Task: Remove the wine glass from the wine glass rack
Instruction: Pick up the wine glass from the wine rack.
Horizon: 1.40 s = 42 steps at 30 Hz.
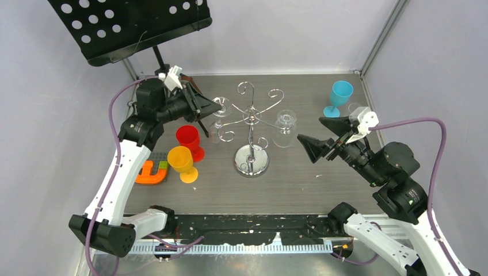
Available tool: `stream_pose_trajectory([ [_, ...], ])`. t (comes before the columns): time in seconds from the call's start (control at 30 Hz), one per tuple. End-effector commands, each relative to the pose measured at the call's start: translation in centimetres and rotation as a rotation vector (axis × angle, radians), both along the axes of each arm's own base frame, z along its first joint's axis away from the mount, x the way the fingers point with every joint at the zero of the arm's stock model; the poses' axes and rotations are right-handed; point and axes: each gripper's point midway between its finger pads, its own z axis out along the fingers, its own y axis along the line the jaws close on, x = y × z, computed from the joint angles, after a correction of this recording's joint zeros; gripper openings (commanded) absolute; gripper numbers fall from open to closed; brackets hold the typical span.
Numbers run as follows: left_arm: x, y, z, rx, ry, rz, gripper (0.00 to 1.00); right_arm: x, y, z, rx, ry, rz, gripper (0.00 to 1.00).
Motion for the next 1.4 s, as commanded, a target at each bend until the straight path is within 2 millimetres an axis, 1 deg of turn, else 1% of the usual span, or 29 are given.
stream_pose_trajectory([
  [0.0,-0.1,-0.4,2.9,-0.028,-0.103,-0.037,0.26,-0.3,-0.5,1.6,0.047,-0.049,-0.014,0.89],
  [0.1,-0.1,-0.4,3.0,-0.027,-0.108,-0.038,0.25,-0.3,-0.6,1.5,0.046,-0.05,-0.017,0.89],
  [0.17,0.0,-0.4,3.0,-0.027,-0.112,-0.039,0.17,-0.4,-0.6,1.5,0.046,-0.05,-0.015,0.89],
  [0.2,0.0,-0.4,3.0,-0.027,-0.114,-0.04,0.06,-0.4,-0.6,1.4,0.045,-0.049,-0.016,0.89],
  [0.23,0.0,-0.4,3.0,-0.027,-0.114,-0.038,0.0,-0.4,-0.6,1.3,0.045,-0.048,-0.017,0.89],
  [0.43,-0.1,-0.3,3.2,-0.023,-0.124,-0.039,0.0,-0.3,-0.5,0.9,0.042,-0.043,-0.017,0.89],
  [0.6,-0.4,-0.1,3.7,-0.021,-0.13,-0.029,0.0,-0.4,-0.5,1.0,0.045,-0.043,-0.014,0.89],
  [0.73,-0.7,0.1,4.4,-0.015,-0.141,-0.022,0.0,-0.4,-0.5,1.0,0.049,-0.042,-0.014,0.89],
  [0.9,-1.3,0.3,5.9,-0.024,-0.175,-0.02,0.0,-0.4,-0.5,1.2,0.053,-0.042,-0.013,0.89],
  [1.0,-1.5,0.5,6.3,-0.016,-0.186,-0.017,0.0,-0.5,-0.5,1.2,0.056,-0.041,-0.01,0.89],
  [1.17,-1.5,0.7,6.3,-0.002,-0.191,-0.01,0.0,-0.5,-0.5,1.3,0.061,-0.038,-0.01,0.89],
  [1.37,-0.8,1.4,6.2,0.013,-0.195,0.009,0.0,-0.5,-0.5,1.3,0.06,-0.04,-0.009,0.89],
])
